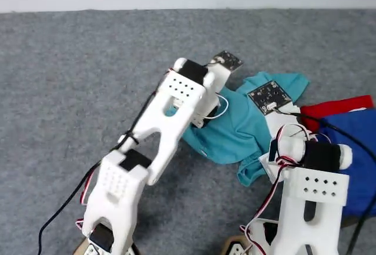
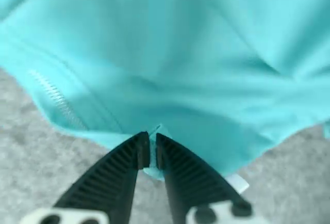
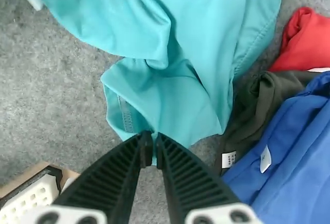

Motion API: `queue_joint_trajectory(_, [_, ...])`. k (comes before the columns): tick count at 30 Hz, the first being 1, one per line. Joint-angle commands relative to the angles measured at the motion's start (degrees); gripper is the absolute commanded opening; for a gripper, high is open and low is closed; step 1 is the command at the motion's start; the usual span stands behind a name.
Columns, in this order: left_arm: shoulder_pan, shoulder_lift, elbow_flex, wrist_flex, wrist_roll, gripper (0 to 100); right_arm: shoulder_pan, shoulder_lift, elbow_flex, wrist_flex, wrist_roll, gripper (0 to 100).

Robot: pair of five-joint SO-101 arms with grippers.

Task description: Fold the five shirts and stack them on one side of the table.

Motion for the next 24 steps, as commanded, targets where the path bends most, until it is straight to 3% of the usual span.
queue_joint_trajectory(1, [-2.0,-11.9,2.5,1.2,-2.9,1,0.7,-1.1,-0.3,-3.0,-0.8,1.0])
queue_joint_trajectory(12, [-24.4,-30.7,5.8,1.2,-3.1,1,0.7,-1.1,-0.5,-25.1,-7.6,1.0])
queue_joint_trajectory(18, [-28.7,-40.4,11.7,1.1,-3.4,1,0.4,-1.2,-2.2,-38.5,-11.9,1.0])
queue_joint_trajectory(24, [-31.9,-50.9,14.5,1.1,-3.4,1,0.7,-1.2,-10.2,-38.6,-16.2,1.0])
